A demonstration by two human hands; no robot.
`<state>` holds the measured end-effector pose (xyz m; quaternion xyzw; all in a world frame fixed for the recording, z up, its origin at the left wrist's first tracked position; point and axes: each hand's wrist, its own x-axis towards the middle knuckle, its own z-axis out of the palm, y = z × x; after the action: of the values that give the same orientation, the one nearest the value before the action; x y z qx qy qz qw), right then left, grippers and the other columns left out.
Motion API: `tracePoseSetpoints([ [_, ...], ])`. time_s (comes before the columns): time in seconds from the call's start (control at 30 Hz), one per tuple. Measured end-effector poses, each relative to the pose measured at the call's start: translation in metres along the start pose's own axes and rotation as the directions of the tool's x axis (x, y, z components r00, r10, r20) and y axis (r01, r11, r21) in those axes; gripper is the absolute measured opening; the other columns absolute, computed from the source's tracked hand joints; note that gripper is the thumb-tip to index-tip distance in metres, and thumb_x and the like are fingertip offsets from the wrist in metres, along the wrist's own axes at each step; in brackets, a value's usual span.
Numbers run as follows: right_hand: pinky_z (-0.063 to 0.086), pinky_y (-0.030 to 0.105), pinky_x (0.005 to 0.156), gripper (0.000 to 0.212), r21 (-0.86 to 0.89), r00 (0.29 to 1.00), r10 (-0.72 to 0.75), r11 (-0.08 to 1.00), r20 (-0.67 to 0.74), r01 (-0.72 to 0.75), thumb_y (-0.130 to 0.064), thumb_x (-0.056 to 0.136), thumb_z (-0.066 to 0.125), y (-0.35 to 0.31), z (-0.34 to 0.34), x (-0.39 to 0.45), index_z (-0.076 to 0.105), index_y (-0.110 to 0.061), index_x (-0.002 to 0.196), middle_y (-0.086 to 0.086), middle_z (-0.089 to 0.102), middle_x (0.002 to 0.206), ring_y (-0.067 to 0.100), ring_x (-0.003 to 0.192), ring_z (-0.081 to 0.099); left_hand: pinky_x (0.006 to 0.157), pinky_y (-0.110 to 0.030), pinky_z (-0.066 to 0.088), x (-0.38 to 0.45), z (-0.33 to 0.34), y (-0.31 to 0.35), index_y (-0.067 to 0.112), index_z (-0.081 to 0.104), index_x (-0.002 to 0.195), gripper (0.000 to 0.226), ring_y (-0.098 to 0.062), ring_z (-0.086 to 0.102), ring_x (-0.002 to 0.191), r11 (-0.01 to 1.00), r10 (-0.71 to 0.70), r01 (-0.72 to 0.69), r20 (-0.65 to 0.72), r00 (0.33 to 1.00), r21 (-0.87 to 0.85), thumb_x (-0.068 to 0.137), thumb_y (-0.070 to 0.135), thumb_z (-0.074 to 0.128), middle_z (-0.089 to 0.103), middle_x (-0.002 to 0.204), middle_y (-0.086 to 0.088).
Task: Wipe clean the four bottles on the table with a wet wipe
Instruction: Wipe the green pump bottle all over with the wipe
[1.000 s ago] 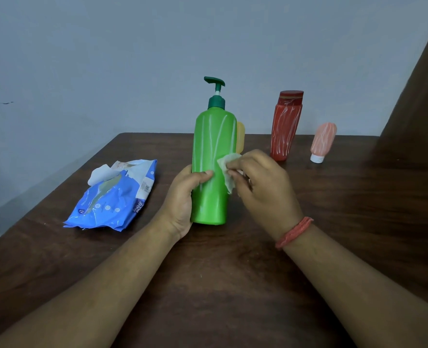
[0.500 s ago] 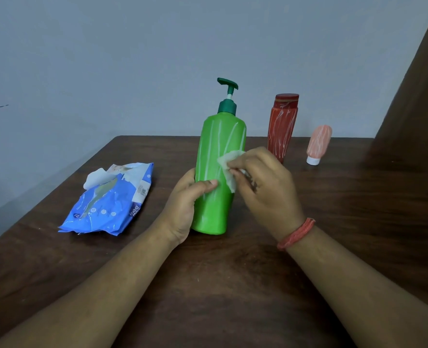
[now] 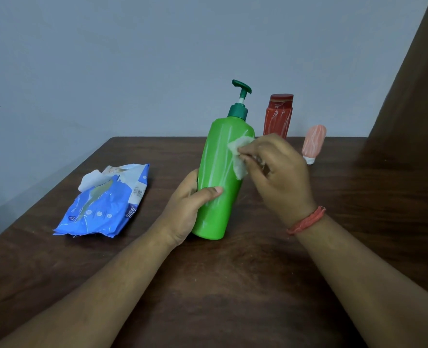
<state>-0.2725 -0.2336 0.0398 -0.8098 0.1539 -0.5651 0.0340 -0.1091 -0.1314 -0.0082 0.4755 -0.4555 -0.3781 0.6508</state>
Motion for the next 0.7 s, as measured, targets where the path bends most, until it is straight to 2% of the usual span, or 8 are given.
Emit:
tracePoseSetpoints([
  [0.07, 0.044, 0.014, 0.082, 0.008, -0.006, 0.996, 0.060, 0.998, -0.065, -0.060, -0.002, 0.091, 0.068, 0.000, -0.003, 0.004, 0.072, -0.003, 0.096, 0.008, 0.066, 0.094, 0.013, 0.089, 0.060, 0.068, -0.026, 0.056, -0.001, 0.001, 0.000, 0.018, 0.063, 0.119, 0.038, -0.016, 0.073, 0.088, 1.000, 0.007, -0.008, 0.026, 1.000, 0.023, 0.081, 0.021, 0.068, 0.076, 0.099, 0.000],
  [0.17, 0.046, 0.018, 0.084, 0.009, -0.049, 0.999, -0.001, 0.999, -0.042, -0.001, -0.003, 0.092, 0.066, -0.001, -0.008, 0.007, 0.073, -0.002, 0.098, 0.009, 0.067, 0.095, 0.015, 0.091, 0.060, 0.069, -0.024, 0.055, -0.002, 0.002, 0.002, 0.021, 0.062, 0.121, 0.044, -0.015, 0.073, 0.091, 0.998, 0.019, -0.022, 0.051, 0.999, 0.060, 0.079, 0.029, 0.072, 0.076, 0.102, 0.002],
  [0.3, 0.039, 0.009, 0.086, 0.009, -0.085, 0.995, 0.020, 0.996, -0.101, -0.029, -0.004, 0.092, 0.066, -0.002, -0.016, 0.012, 0.073, -0.002, 0.097, 0.009, 0.067, 0.094, 0.008, 0.091, 0.056, 0.073, -0.024, 0.055, -0.004, 0.004, 0.006, 0.026, 0.058, 0.127, 0.050, -0.015, 0.072, 0.099, 0.993, 0.034, -0.045, 0.100, 0.994, 0.107, 0.079, 0.034, 0.071, 0.075, 0.111, 0.004],
  [0.4, 0.047, 0.020, 0.087, 0.011, -0.104, 0.998, -0.053, 0.993, -0.045, 0.048, -0.005, 0.094, 0.065, -0.004, -0.018, 0.011, 0.073, -0.001, 0.100, 0.010, 0.067, 0.096, 0.016, 0.093, 0.061, 0.075, -0.025, 0.056, -0.005, 0.006, 0.009, 0.030, 0.057, 0.126, 0.052, -0.015, 0.072, 0.101, 0.988, 0.049, -0.064, 0.108, 0.993, 0.137, 0.076, 0.040, 0.071, 0.074, 0.113, 0.005],
  [0.5, 0.041, 0.013, 0.087, 0.010, -0.127, 0.993, -0.011, 0.992, -0.117, -0.004, -0.004, 0.093, 0.065, -0.006, -0.021, 0.013, 0.073, -0.002, 0.099, 0.009, 0.067, 0.096, 0.014, 0.092, 0.059, 0.080, -0.029, 0.057, -0.006, 0.007, 0.010, 0.039, 0.058, 0.123, 0.047, -0.016, 0.070, 0.105, 0.976, 0.066, -0.091, 0.128, 0.990, 0.199, 0.077, 0.042, 0.070, 0.073, 0.116, 0.006],
  [0.63, 0.047, 0.023, 0.088, 0.014, -0.144, 0.997, -0.072, 0.987, -0.023, 0.068, -0.008, 0.095, 0.063, -0.010, -0.020, 0.011, 0.073, -0.001, 0.102, 0.011, 0.067, 0.098, 0.020, 0.094, 0.061, 0.084, -0.035, 0.058, -0.006, 0.006, 0.011, 0.048, 0.058, 0.117, 0.043, -0.016, 0.070, 0.105, 0.960, 0.083, -0.112, 0.123, 0.989, 0.256, 0.076, 0.047, 0.070, 0.072, 0.115, 0.006],
  [0.7, 0.041, 0.013, 0.088, 0.013, -0.158, 0.997, -0.004, 0.987, -0.081, -0.008, -0.006, 0.094, 0.064, -0.011, -0.024, 0.015, 0.073, -0.001, 0.102, 0.011, 0.067, 0.098, 0.017, 0.093, 0.060, 0.083, -0.031, 0.057, -0.006, 0.007, 0.011, 0.045, 0.057, 0.118, 0.044, -0.014, 0.070, 0.104, 0.948, 0.094, -0.131, 0.139, 0.986, 0.291, 0.076, 0.048, 0.069, 0.071, 0.114, 0.008],
])
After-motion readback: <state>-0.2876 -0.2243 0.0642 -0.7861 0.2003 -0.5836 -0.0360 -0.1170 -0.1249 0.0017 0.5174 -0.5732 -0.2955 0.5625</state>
